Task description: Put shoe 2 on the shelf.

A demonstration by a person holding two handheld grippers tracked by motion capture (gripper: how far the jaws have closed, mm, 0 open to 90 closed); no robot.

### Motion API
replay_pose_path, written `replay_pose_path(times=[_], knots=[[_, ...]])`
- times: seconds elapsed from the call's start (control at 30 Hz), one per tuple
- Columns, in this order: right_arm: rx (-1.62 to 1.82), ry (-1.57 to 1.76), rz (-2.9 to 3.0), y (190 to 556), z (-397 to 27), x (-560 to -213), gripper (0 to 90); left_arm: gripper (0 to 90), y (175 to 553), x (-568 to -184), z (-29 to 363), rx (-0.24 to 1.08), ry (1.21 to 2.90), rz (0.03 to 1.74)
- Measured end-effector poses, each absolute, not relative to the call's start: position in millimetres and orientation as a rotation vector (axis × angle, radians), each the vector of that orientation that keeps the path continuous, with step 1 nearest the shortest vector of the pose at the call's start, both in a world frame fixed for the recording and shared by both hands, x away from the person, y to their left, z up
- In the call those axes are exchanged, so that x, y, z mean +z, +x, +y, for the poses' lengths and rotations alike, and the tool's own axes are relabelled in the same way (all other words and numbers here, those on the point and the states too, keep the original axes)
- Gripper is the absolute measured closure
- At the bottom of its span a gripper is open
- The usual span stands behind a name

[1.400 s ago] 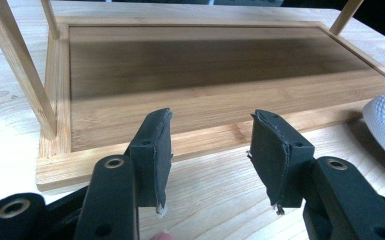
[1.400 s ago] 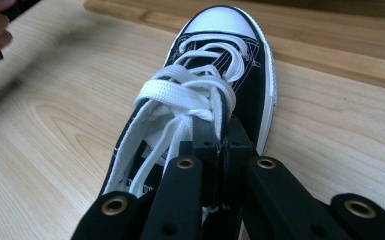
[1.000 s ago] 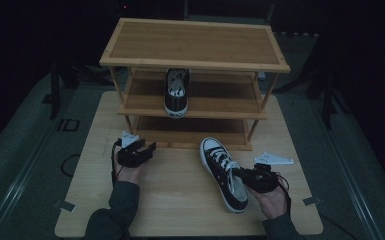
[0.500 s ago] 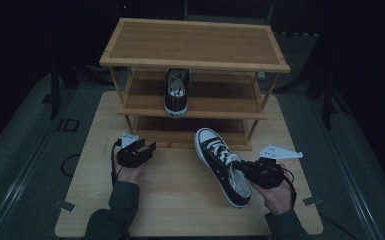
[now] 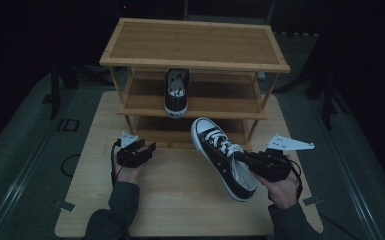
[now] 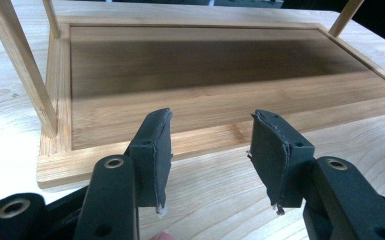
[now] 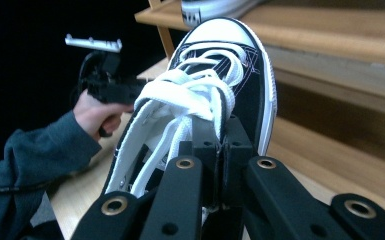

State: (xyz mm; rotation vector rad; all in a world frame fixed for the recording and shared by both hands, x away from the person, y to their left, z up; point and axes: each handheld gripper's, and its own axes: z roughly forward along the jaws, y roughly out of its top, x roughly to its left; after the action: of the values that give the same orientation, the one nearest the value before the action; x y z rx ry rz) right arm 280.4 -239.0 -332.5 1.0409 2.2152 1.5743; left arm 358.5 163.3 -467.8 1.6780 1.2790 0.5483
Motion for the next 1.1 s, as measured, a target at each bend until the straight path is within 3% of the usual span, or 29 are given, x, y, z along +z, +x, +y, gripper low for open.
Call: replay_pose_path(times=[0.5, 1.1], knots=[[1.589, 1.069, 2.092, 307, -231, -290, 88.1, 51.0, 358, -468, 163, 0.543, 1.682, 1.281], [1.554, 1.326, 1.853, 375, -195, -284, 88.1, 50.7, 358, -470, 164, 0.53, 1.675, 1.288]])
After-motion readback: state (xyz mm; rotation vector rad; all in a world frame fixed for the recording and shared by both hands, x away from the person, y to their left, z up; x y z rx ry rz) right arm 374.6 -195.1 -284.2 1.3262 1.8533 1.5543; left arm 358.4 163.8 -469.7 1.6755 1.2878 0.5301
